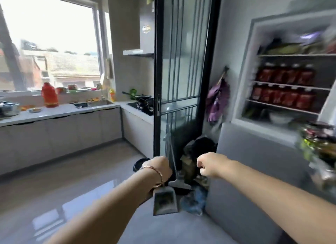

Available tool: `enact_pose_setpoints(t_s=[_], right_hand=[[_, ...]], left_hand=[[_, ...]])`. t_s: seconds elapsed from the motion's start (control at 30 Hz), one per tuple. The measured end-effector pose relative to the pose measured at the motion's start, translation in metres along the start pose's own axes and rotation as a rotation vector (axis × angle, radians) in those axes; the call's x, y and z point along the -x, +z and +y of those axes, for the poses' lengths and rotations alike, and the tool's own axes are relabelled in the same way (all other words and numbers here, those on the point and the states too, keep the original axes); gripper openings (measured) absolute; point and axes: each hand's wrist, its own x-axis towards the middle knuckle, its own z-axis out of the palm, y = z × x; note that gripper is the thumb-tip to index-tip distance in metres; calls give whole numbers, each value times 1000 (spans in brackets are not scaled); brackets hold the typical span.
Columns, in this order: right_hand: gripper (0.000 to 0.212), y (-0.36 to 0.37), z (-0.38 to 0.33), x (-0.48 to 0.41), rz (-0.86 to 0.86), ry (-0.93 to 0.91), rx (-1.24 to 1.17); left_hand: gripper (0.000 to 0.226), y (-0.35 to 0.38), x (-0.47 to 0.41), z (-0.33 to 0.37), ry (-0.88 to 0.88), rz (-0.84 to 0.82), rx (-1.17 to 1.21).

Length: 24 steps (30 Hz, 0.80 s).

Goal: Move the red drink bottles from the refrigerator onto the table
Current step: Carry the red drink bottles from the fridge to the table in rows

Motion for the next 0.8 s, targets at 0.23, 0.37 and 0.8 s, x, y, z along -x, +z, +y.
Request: enact_pose_setpoints(t_s=[0.23, 0.37, 0.8], right_hand=[[29, -79, 167, -69, 127, 292, -43], [28, -121, 242, -113, 225, 434, -8], [22, -196, 433, -222, 358, 771, -31]], left_hand=[[23, -60, -160, 122, 234, 133, -47], [27, -93, -256, 183, 383, 180, -88], [27, -130, -492, 371, 742, 291, 98]])
